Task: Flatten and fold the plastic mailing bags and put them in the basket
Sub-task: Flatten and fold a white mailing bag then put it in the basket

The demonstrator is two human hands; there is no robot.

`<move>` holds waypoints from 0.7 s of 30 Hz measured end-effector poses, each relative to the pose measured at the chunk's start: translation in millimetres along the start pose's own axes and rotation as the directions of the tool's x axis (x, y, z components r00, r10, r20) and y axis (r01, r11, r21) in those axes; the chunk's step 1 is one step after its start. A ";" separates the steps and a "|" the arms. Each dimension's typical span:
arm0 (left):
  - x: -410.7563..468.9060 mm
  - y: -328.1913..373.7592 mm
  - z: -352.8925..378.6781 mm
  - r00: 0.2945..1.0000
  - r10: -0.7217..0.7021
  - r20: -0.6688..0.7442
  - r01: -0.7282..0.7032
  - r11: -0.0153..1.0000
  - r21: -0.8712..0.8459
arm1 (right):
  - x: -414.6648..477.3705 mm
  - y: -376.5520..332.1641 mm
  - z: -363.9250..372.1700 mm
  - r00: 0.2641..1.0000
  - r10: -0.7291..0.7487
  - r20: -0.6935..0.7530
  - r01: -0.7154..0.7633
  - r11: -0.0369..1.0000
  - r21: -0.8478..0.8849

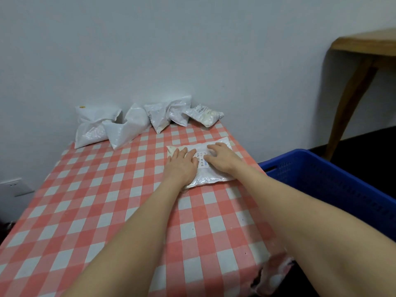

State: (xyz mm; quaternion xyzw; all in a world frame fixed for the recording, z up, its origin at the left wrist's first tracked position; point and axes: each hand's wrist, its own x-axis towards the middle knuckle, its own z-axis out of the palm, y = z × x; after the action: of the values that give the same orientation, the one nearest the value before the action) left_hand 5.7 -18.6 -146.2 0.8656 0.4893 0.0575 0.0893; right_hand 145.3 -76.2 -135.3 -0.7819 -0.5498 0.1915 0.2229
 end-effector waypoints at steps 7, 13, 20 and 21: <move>-0.2 20.7 -3.2 0.993 -0.119 -0.009 0.118 0.990 -0.082 | -22.5 21.8 -38.5 0.927 0.366 -0.086 -0.357 0.928 0.103; -11.8 31.8 -25.2 0.979 -0.196 -0.064 0.178 0.959 -0.219 | -25.9 18.1 -50.4 0.913 0.384 -0.137 -0.264 0.813 0.520; -10.9 6.1 -60.7 0.964 -0.241 -0.115 0.159 0.865 -0.476 | -32.2 1.7 -79.7 0.984 0.169 -0.065 -0.066 0.671 0.739; -12.0 2.7 -59.8 0.960 -0.258 -0.111 0.166 0.841 -0.515 | -30.2 1.1 -78.5 0.977 0.187 -0.103 -0.046 0.657 0.753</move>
State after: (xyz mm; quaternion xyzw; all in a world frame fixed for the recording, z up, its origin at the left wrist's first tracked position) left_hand -9.4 -24.4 -87.4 0.7445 0.5566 0.2482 0.2726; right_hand 179.1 -115.9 -69.4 -0.6689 -0.3504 0.3458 0.5570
